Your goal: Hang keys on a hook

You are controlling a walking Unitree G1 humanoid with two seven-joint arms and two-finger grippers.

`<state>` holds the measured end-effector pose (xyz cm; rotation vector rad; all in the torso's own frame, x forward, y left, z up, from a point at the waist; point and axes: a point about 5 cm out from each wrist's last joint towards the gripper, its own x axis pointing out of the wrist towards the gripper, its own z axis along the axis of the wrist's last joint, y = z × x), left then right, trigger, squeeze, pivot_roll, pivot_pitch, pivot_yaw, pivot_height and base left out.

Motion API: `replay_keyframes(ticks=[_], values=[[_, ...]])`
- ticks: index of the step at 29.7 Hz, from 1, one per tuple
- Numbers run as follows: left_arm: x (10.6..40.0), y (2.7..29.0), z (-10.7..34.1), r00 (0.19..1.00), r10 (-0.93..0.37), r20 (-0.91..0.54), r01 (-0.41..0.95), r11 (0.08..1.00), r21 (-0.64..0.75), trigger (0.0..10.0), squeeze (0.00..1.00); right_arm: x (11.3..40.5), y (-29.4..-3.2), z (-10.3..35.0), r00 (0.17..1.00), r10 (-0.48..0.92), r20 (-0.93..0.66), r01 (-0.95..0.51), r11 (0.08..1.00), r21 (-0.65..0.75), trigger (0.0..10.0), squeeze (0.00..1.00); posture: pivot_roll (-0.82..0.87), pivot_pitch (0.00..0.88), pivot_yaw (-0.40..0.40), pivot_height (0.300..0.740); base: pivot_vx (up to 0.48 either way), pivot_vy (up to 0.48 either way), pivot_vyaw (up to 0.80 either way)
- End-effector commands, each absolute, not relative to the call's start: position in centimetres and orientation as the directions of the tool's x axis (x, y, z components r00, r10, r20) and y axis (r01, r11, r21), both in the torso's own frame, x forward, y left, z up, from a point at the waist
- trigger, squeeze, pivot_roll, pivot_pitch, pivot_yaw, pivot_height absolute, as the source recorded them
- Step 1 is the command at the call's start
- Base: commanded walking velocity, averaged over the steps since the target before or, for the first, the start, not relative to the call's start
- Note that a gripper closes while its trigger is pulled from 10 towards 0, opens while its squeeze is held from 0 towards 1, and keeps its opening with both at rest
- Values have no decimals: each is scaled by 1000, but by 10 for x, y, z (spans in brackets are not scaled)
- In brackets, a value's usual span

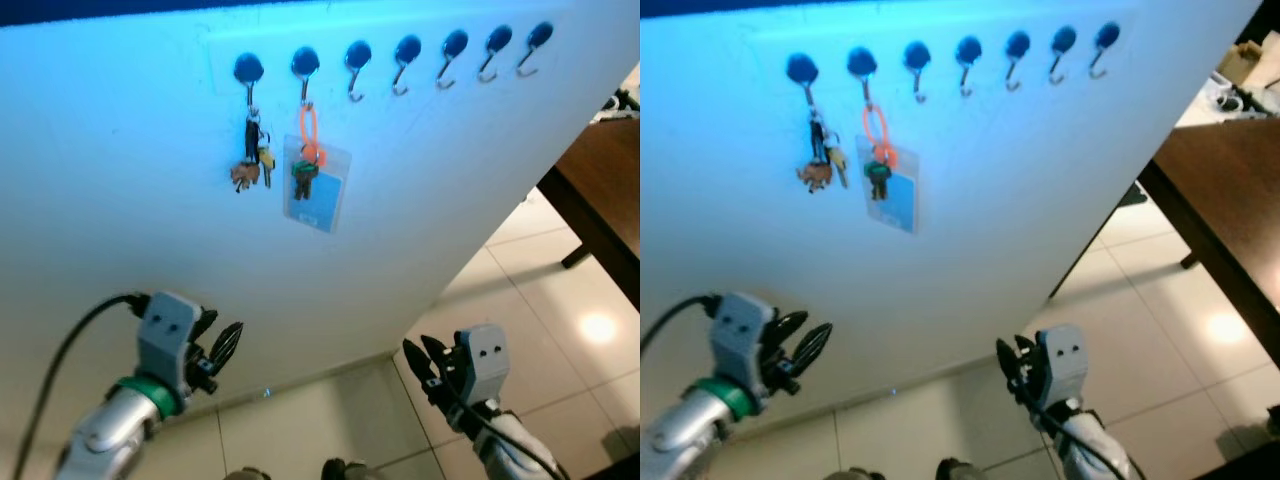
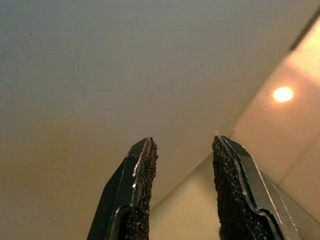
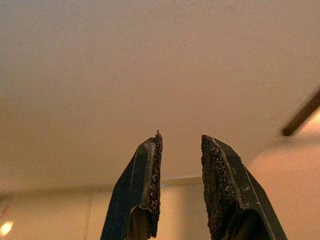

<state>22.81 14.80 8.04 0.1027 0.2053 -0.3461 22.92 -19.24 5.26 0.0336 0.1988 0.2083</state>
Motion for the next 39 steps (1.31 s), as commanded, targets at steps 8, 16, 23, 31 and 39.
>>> replay_keyframes(ticks=[8, 16, 23, 31, 39], values=[[233, 149, 41, 911, -240, -337, 305, 940, 155, 10000, 0, 223, -183, 2, 908, 175, -381, -192, 981, -5, 10000, 0, 9, 89, 40, 740, 0, 0, 0], [231, 167, 20, 945, -87, -314, 171, 953, 252, 10000, 0, 224, -163, -15, 903, 171, -395, -195, 980, -22, 10000, 0, 0, 87, 47, 740, 0, 0, 0], [234, 173, 18, 955, -30, -297, 120, 949, 290, 10000, 0, 231, -166, -16, 909, 135, -394, -162, 986, -36, 10000, 0, 18, 71, 41, 740, 0, 0, 0], [232, 173, 14, 958, -15, -286, 99, 954, 283, 10000, 0, 233, -165, -20, 909, 141, -392, -174, 983, -51, 10000, 0, 36, 67, 32, 740, -132, 0, 0], [233, 175, 13, 965, -5, -263, 83, 955, 285, 10000, 0, 236, -162, -20, 912, 149, -382, -185, 981, -60, 10000, 0, 45, 59, 32, 740, -382, 0, 0]])
